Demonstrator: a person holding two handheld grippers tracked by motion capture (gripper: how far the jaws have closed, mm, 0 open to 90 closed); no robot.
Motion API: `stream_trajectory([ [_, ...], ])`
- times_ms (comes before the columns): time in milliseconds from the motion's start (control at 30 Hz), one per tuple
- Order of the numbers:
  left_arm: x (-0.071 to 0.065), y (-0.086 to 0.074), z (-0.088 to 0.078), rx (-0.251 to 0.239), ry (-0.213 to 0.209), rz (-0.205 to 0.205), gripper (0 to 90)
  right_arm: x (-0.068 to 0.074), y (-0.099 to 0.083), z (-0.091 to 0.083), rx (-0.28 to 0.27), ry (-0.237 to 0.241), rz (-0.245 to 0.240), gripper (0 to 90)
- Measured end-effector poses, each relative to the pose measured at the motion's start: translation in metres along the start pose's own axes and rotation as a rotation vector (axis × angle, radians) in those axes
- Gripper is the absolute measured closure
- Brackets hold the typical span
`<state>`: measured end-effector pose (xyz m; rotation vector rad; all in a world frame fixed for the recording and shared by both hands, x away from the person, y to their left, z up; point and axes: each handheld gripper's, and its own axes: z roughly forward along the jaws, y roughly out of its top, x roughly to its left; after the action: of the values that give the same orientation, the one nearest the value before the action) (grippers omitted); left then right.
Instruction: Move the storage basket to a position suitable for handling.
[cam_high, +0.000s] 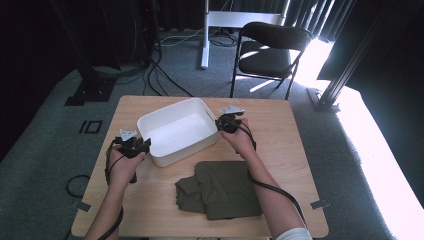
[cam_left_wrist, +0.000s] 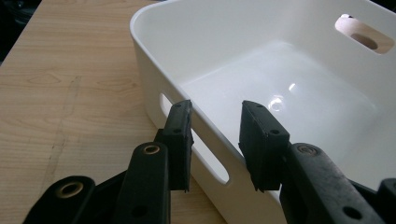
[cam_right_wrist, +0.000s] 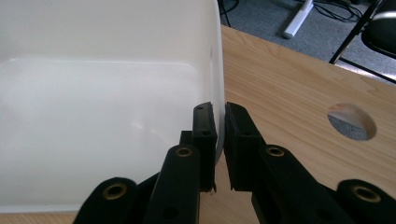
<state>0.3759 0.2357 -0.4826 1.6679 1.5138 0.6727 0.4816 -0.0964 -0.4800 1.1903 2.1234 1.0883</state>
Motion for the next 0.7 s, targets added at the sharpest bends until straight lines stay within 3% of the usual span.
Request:
stream_trajectory([
  [700,-0.045,0.019,0.038,0.009,-0.074,0.056,69.4,-0.043,-0.029,-0.039,0.008,-0.084,0.115,83.3],
])
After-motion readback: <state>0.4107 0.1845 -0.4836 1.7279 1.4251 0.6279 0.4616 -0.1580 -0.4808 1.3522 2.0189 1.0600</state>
